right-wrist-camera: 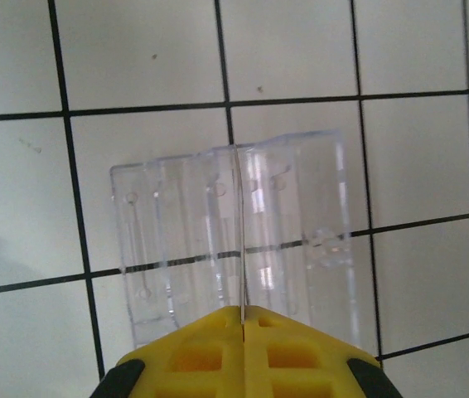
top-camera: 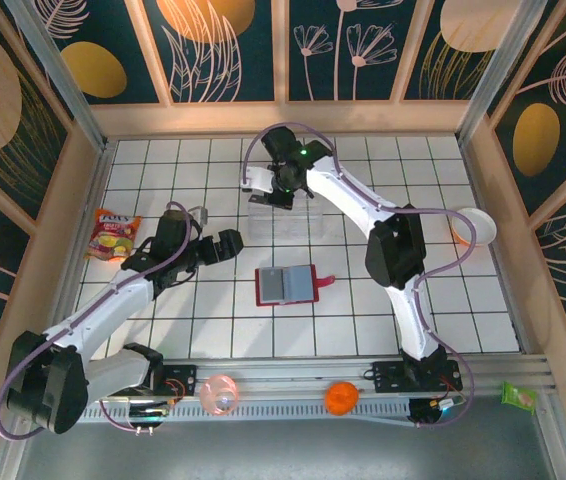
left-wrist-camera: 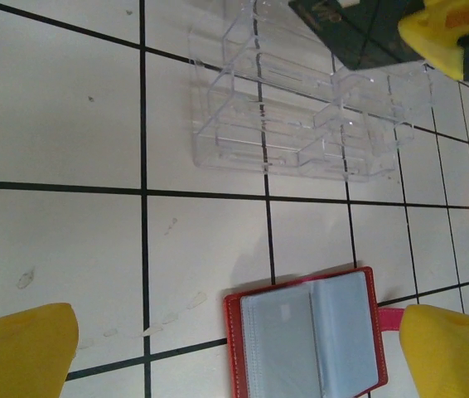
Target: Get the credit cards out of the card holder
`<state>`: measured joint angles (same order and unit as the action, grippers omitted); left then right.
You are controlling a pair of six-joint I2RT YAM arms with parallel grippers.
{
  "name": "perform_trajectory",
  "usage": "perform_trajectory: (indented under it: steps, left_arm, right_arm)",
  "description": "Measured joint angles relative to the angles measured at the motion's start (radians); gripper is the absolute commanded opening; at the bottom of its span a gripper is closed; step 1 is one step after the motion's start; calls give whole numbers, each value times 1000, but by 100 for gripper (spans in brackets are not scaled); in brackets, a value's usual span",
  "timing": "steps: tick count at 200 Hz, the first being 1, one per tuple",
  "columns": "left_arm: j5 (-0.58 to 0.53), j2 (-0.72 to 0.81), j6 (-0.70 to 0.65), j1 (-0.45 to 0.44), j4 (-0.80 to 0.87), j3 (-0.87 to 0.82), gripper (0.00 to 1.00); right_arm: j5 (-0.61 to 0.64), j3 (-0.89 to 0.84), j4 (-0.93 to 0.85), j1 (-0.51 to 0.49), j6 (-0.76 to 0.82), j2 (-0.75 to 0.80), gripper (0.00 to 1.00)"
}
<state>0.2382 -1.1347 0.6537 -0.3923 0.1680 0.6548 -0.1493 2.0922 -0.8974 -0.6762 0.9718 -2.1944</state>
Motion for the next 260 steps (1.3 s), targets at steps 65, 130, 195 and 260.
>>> perform_trajectory:
  steps: [65, 130, 195, 260]
  left_arm:
    - [10, -3, 0, 3, -1, -1, 99]
    - [15, -3, 0, 8, -8, -7, 99]
    - [25, -14, 1, 16, -21, -13, 99]
    - [43, -20, 1, 21, -48, -18, 99]
  right_arm:
    - [15, -51, 35, 0, 0, 0, 0]
    - [22, -80, 54, 0, 11, 0, 0]
    - [21, -80, 57, -1, 18, 0, 0]
    - [21, -79, 64, -2, 17, 4, 0]
